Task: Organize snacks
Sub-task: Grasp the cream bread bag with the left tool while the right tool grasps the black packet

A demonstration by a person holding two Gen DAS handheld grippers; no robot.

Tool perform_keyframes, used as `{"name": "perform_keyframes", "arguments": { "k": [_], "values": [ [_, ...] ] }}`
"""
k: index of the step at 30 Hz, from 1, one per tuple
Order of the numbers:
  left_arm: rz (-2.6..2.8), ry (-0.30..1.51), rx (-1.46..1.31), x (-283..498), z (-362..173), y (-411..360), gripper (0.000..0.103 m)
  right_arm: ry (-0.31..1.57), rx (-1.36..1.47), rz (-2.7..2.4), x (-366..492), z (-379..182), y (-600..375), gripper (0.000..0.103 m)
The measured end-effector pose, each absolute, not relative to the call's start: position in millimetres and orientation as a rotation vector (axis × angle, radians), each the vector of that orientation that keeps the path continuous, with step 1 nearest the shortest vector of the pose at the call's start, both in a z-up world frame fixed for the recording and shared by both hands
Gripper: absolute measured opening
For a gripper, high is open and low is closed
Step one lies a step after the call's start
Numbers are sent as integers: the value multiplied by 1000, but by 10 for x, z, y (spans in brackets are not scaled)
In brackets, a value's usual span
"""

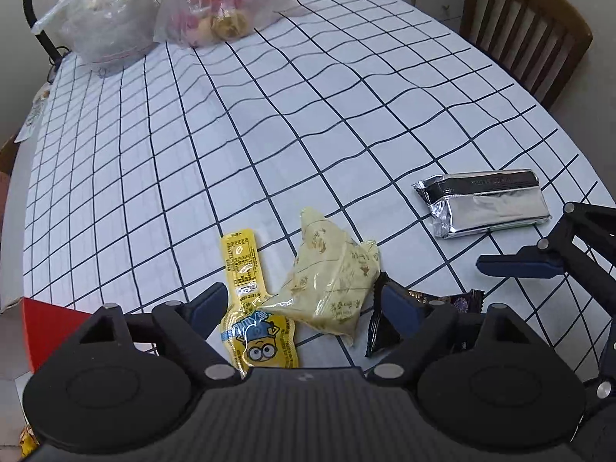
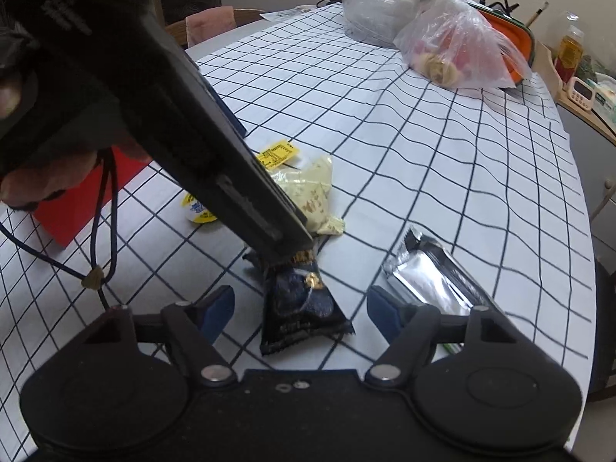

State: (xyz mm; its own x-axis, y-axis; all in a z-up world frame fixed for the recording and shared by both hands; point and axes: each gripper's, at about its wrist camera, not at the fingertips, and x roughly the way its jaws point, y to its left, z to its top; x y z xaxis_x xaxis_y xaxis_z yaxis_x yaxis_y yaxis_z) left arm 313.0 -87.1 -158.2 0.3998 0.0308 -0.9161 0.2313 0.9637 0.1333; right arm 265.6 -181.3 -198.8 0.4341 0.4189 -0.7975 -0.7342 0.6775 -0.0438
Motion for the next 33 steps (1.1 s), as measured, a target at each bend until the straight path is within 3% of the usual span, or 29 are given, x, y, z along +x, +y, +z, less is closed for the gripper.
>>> {"name": "perform_keyframes", "arguments": {
  "k": [3,13,26,33],
  "values": [
    [-139,1183,241,3198,-1638,-872,72,848,-437,754,2686,-2018,-1749,64],
    [-170,1242,164,3280,-1710,-828,54,880,-412,761,2751,-2067,-1707,35],
    [-116,1249,42,3158,-1622,-690,41,938,-328,694,2664,-1999,-1858,30],
    [-100,1224,-37,2933,-1496,-569,40,947,-256,646,2467,-1856,-1980,29]
  ]
}}
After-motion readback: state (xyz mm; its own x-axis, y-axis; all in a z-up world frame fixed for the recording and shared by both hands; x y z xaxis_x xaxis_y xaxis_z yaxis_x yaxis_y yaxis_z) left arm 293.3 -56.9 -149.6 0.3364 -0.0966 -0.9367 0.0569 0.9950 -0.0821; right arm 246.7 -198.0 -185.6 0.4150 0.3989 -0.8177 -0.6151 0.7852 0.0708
